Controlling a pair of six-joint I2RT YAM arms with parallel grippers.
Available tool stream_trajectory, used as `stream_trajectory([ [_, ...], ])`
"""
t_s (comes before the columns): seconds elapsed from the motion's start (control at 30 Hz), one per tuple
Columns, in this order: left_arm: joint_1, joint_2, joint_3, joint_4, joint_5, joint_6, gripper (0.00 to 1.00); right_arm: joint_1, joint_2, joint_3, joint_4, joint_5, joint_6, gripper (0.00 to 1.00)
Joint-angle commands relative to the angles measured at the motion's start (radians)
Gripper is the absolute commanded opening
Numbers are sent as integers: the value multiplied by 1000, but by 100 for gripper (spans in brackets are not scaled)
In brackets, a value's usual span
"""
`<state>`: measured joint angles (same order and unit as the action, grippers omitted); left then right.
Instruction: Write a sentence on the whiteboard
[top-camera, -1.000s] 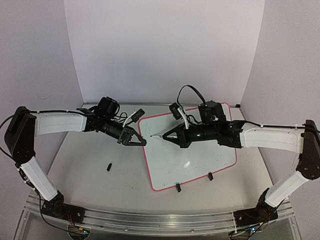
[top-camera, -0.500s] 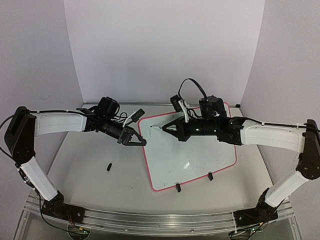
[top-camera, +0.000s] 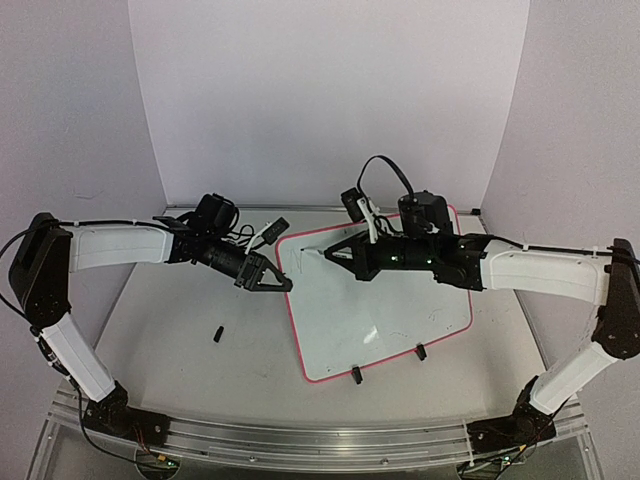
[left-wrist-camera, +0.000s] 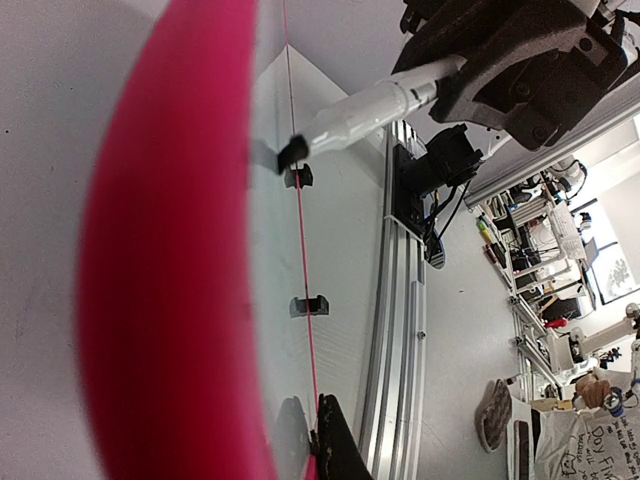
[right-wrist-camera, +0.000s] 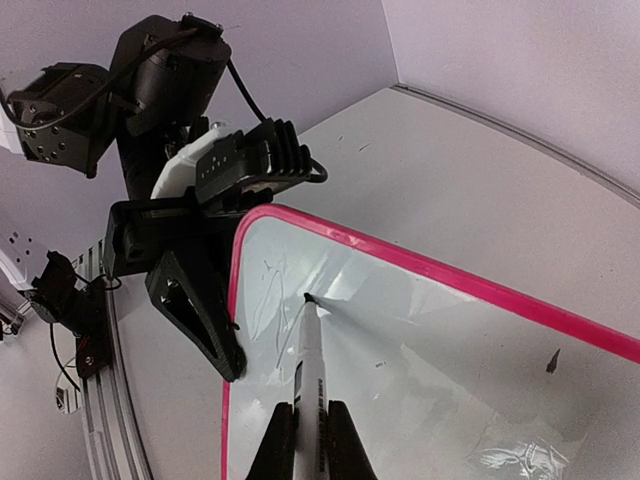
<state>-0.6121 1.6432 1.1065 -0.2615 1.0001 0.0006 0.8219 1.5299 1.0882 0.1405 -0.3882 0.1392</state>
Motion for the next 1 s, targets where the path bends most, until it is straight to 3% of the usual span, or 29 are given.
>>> stream_trajectory([
  [0.0,-17,-14,26,-28,15,72,0,-8,0,-37,10,68,16,0],
  [0.97,-17,-12,30,-38,4,79,0,6,-70,-167,19,31,66,0],
])
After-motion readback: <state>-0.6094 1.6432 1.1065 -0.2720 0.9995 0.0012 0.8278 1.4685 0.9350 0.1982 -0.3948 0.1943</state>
